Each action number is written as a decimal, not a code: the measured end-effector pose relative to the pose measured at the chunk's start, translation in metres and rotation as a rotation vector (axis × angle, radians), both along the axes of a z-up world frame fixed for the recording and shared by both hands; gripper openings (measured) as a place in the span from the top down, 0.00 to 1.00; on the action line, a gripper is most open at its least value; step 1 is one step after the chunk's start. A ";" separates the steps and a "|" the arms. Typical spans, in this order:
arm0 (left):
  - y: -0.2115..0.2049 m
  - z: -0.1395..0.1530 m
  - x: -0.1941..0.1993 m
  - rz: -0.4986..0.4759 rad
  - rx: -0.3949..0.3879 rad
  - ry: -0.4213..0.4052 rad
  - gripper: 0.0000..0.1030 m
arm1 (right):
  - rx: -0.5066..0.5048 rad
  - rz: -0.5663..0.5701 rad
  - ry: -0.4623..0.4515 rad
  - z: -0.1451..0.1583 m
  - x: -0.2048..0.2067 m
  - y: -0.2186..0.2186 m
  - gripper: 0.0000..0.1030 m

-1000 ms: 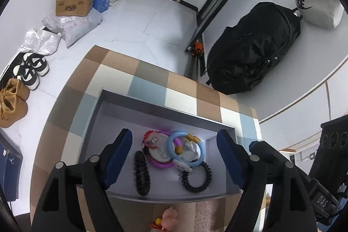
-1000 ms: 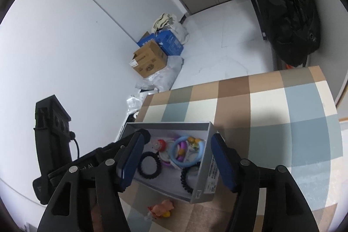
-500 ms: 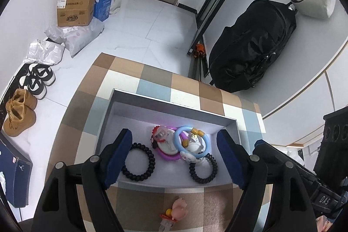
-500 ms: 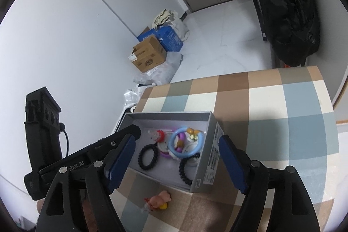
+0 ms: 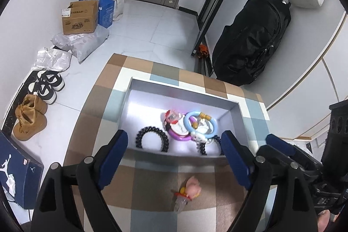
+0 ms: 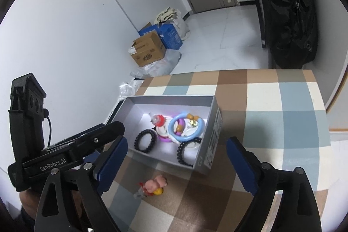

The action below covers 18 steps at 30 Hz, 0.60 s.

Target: Organize jewelry

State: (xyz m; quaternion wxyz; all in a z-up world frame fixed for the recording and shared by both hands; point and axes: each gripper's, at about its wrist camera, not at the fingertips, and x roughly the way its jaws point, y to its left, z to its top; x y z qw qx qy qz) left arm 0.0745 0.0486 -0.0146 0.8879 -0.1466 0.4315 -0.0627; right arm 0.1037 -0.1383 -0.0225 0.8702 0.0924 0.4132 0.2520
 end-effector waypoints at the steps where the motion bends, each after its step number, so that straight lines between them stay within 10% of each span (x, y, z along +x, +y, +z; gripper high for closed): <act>1: 0.001 -0.001 -0.003 0.000 -0.003 0.001 0.18 | -0.002 -0.003 -0.012 0.001 -0.003 0.000 0.01; 18: -0.003 -0.028 -0.037 -0.069 0.078 0.087 0.18 | -0.109 -0.049 -0.052 -0.009 -0.037 -0.006 0.00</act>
